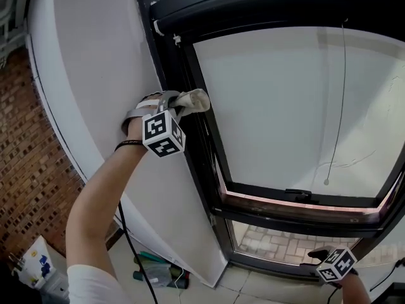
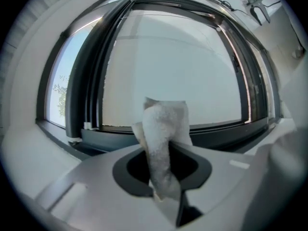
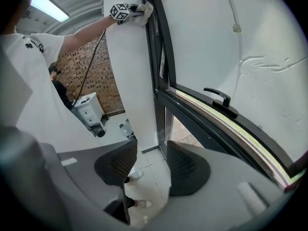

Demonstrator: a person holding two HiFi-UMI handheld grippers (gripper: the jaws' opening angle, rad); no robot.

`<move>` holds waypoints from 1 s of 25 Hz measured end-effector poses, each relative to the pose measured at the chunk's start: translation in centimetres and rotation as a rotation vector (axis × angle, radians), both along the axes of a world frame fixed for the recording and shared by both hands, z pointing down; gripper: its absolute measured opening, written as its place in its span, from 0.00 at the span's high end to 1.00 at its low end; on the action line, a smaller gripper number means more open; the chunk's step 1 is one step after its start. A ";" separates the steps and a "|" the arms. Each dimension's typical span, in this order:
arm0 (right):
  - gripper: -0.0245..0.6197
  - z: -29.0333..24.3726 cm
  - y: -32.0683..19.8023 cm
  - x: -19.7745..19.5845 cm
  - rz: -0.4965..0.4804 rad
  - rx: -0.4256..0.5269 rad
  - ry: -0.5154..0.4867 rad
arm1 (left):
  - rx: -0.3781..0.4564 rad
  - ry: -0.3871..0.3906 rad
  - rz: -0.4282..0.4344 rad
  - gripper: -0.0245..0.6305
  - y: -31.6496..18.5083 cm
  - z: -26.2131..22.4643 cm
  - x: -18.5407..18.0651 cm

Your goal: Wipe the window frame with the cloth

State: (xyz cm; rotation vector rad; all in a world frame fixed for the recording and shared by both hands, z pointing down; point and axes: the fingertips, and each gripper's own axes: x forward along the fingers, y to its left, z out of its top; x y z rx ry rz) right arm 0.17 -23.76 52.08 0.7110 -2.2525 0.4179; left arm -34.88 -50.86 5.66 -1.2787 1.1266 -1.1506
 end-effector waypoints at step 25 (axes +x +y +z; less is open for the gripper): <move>0.66 0.7 1.0 4.4 0.066 -0.009 -0.024 | 0.321 -0.013 -0.059 0.81 3.7 -18.4 0.3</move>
